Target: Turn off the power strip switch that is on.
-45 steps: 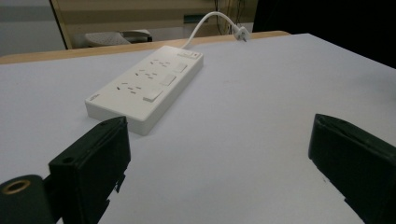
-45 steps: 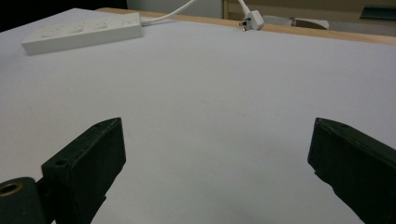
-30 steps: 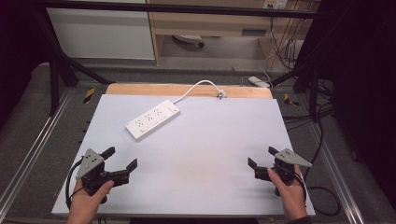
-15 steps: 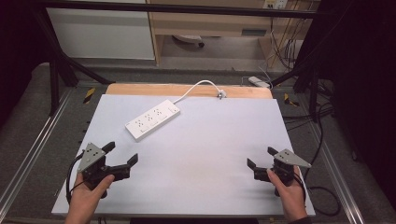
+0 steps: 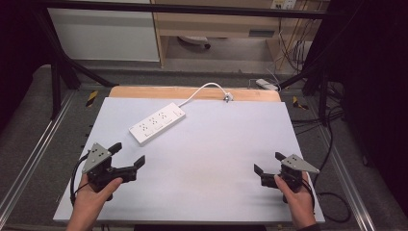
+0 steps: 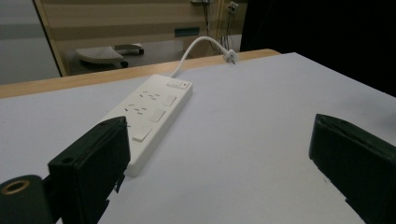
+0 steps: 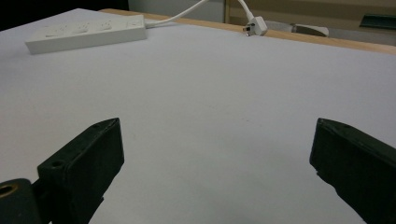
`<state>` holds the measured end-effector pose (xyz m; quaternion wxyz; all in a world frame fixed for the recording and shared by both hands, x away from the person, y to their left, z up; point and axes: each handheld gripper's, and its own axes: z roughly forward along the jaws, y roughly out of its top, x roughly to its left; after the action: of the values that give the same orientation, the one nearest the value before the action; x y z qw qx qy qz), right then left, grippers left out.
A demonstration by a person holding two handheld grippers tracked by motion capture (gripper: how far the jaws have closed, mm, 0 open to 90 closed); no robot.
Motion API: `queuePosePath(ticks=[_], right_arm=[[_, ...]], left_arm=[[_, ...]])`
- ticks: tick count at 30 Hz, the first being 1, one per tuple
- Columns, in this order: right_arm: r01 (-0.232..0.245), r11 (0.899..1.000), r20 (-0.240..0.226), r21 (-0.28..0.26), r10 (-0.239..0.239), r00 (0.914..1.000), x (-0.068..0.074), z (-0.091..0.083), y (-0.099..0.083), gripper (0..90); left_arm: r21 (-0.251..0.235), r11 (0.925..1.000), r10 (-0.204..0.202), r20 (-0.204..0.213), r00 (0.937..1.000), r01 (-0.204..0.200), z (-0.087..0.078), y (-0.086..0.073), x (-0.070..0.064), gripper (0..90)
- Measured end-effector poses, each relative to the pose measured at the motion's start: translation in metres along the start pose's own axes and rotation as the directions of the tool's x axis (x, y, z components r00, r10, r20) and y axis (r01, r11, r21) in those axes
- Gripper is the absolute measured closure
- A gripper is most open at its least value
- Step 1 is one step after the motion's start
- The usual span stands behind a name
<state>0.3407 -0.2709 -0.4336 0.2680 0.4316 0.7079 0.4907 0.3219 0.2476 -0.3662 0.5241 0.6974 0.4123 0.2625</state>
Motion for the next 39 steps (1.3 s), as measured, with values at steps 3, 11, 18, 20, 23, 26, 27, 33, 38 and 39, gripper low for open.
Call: queuePosePath(ticks=[3, 11, 18, 20, 23, 26, 27, 33, 38, 39], right_arm=[[0.000, 1.000, 0.004, -0.003, 0.000, 1.0000, 0.001, -0.001, 0.000, 3.3], [0.015, 1.000, 0.000, -0.005, -0.015, 0.9999, 0.004, -0.003, 0.001, 3.2], [0.007, 1.000, -0.003, -0.012, -0.007, 1.0000, 0.004, -0.004, 0.001, 3.1], [0.007, 1.000, -0.004, -0.014, -0.007, 1.0000, 0.005, -0.004, 0.002, 3.1], [0.004, 1.000, -0.006, -0.016, -0.004, 1.0000, 0.006, -0.004, 0.002, 3.1], [0.003, 1.000, -0.005, -0.016, -0.003, 1.0000, 0.006, -0.004, 0.002, 3.1], [0.002, 1.000, -0.004, -0.013, -0.002, 1.0000, 0.006, -0.003, 0.002, 3.1], [0.004, 1.000, -0.012, -0.017, -0.004, 0.9999, 0.006, -0.003, 0.002, 3.1], [0.007, 1.000, -0.016, -0.016, -0.008, 0.9998, 0.006, -0.002, 0.002, 3.1], [0.007, 1.000, -0.018, -0.014, -0.007, 0.9998, 0.006, -0.002, 0.002, 3.0]], left_arm=[[0.007, 1.0000, 0.001, -0.002, 1.0000, -0.001, 0.005, 0.002, 0.000, 5.2], [-0.011, 0.9998, 0.015, -0.007, 0.9999, -0.015, 0.016, 0.016, -0.005, 5.1], [-0.029, 0.9995, 0.007, -0.017, 0.9998, -0.007, 0.025, 0.022, -0.002, 5.5], [-0.022, 0.9997, 0.008, -0.017, 0.9998, -0.008, 0.028, 0.024, -0.001, 5.8], [-0.022, 0.9998, 0.001, -0.013, 0.9999, -0.001, 0.032, 0.028, 0.001, 5.7], [-0.024, 0.9997, 0.010, -0.017, 0.9998, -0.011, 0.034, 0.033, 0.002, 5.8], [-0.022, 0.9996, 0.015, -0.017, 0.9997, -0.015, 0.034, 0.035, 0.002, 5.8], [-0.013, 0.9997, 0.018, -0.019, 0.9997, -0.018, 0.037, 0.041, 0.003, 5.8], [-0.006, 0.9998, 0.017, -0.019, 0.9997, -0.017, 0.039, 0.045, 0.005, 5.8], [-0.008, 0.9998, 0.017, -0.019, 0.9997, -0.017, 0.040, 0.046, 0.005, 5.9]])
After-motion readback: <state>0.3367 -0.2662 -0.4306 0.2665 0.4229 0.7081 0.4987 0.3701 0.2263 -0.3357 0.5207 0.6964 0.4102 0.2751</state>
